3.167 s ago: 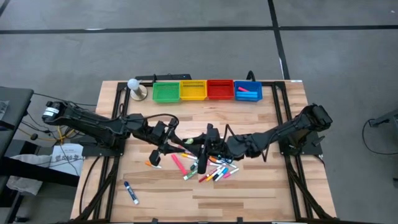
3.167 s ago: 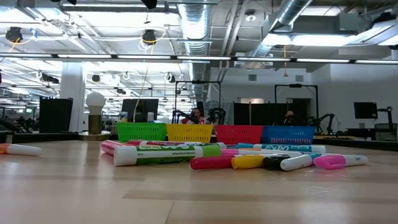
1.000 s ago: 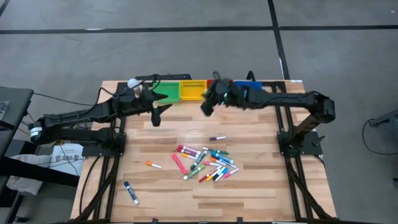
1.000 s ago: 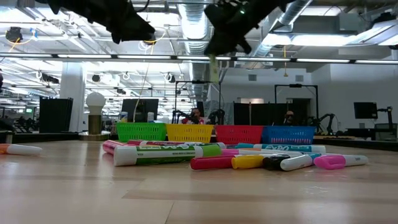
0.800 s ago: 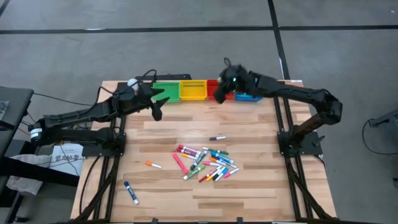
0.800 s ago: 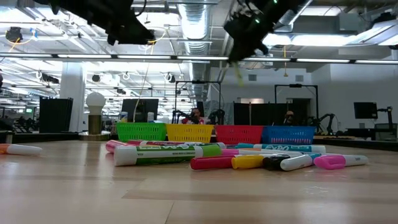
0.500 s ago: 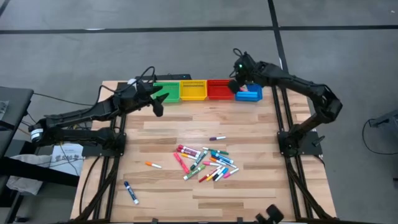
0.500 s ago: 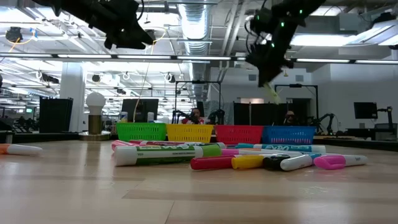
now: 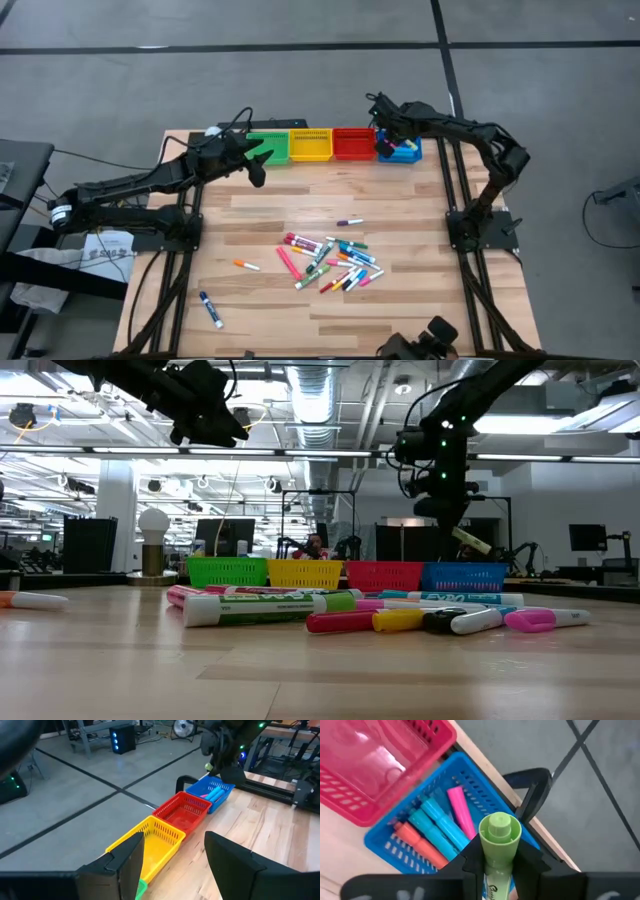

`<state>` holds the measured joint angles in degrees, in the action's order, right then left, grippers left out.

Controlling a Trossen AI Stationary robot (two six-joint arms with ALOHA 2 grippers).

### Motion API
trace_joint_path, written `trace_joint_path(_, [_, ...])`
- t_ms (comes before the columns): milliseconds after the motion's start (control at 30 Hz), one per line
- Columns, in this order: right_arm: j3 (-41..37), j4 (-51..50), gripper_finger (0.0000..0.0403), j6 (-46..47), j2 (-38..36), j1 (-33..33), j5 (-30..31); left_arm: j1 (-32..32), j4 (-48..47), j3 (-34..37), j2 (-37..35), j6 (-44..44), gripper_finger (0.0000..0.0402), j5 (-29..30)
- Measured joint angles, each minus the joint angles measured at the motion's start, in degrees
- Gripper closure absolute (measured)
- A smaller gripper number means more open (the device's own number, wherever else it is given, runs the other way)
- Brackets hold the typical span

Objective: Pick & Place Markers
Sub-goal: Put the light green highlighter pen into the blue basket, then put the pink highlighter pen into the blue basket

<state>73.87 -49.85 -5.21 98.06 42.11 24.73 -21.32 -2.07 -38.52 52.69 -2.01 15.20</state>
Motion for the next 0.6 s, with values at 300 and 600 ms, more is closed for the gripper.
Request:
trace_joint_path(300, [0.0, -0.8, 0.0285, -0.4, 0.2, 0.0, 1.0, 0.0, 0.0, 0.0, 0.0, 0.0, 0.0193, 0.0])
trace_joint_path(600, [0.0, -2.1, 0.0221, 2.0, -0.1, 0.3, 0.8, 0.0, 0.0, 0.0, 0.0, -2.9, 0.0193, -0.1])
